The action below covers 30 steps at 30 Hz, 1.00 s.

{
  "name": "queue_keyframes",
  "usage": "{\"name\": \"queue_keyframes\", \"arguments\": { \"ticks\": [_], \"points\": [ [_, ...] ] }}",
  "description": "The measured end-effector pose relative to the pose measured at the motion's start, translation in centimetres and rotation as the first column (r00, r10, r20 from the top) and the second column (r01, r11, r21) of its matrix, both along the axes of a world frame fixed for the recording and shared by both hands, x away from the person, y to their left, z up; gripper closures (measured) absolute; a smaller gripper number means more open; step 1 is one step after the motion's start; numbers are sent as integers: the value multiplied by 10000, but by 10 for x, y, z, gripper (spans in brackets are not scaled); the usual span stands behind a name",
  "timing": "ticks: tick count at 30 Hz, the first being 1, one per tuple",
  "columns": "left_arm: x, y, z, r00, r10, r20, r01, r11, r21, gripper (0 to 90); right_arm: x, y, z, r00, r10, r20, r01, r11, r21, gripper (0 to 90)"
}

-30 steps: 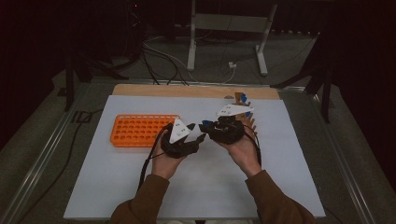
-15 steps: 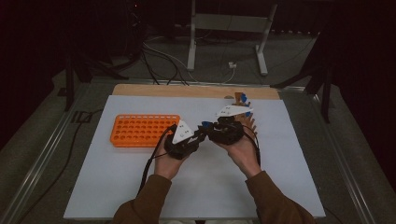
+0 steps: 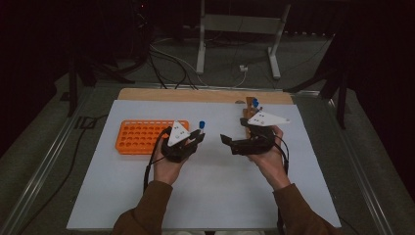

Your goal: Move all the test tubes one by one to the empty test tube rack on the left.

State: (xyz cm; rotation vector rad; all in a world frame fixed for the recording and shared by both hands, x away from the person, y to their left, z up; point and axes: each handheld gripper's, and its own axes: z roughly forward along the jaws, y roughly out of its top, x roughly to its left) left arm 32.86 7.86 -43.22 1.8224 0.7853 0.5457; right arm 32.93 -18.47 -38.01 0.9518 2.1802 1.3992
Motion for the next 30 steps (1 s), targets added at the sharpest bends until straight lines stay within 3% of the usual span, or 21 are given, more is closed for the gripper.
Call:
{"name": "queue_keyframes", "arguments": {
  "ticks": [6, 19, 22, 30],
  "points": [
    [2, 12, -1, 9995, 272, 156, -272, 9996, -42, 783, -8, -20, -12, 9971, -641, 400, 656, 9972, -363, 0],
    [10, 34, -18, 9925, 1211, -151, -1212, 9926, -75, 782, -25, -61, -30, 9924, -1168, 375, 1164, 9931, 111, 0],
    [12, 36, -21, 9909, 1327, -221, -1330, 9910, -123, 782, -25, -66, -36, 9918, -1251, 249, 1252, 9921, -32, 0],
    [16, 42, -35, 9837, 1719, -523, -1722, 9851, -21, 782, -29, -75, -34, 9903, -1367, 263, 1361, 9904, 247, 0]
  ]
}}
